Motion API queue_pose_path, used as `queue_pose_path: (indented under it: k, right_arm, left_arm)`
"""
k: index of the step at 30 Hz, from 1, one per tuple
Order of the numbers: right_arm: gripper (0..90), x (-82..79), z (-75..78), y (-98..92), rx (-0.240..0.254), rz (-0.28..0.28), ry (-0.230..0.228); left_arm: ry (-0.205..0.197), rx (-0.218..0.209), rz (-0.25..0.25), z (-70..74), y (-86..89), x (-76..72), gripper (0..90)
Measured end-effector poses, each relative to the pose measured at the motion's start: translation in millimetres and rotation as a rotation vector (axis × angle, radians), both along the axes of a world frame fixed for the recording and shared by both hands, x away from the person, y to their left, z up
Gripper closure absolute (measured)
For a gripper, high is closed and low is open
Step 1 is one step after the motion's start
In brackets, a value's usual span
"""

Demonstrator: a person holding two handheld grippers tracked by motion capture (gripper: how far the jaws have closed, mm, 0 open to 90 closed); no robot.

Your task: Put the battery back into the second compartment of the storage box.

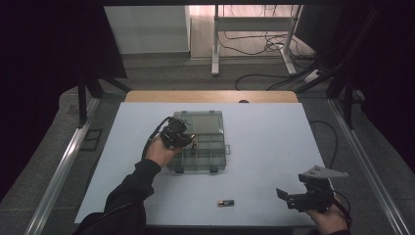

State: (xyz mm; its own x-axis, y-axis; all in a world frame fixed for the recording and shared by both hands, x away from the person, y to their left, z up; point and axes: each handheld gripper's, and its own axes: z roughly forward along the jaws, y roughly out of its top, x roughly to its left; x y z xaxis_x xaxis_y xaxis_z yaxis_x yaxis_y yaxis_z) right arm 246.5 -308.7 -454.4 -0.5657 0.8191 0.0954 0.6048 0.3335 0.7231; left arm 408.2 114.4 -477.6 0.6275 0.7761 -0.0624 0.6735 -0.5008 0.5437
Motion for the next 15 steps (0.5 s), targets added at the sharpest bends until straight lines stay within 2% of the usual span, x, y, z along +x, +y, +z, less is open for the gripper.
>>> queue_pose_path:
  k: [3,5,8,10,15]
  right_arm:
    - [1.7,0.0,0.0,0.0,0.001,0.0,0.002]
    - [1.7,0.0,0.0,-0.1,0.001,0.0,0.001]
    - [1.7,0.0,0.0,-0.1,0.001,-0.001,0.001]
    - [1.7,-0.1,0.1,-0.2,0.001,0.0,0.0]
    - [1.7,-0.4,0.2,-0.3,0.002,0.001,-0.002]
  left_arm:
    - [0.002,-0.006,-0.005,-1.7,-0.6,1.0,73.6]
    - [-0.005,-0.009,0.001,-0.7,-0.8,0.9,64.3]
    - [-0.008,-0.019,-0.002,2.1,0.3,0.2,59.4]
    - [-0.017,-0.02,-0.001,3.8,0.9,-0.6,51.7]
    - [-0.033,-0.058,-0.017,7.1,3.9,-3.7,31.0]
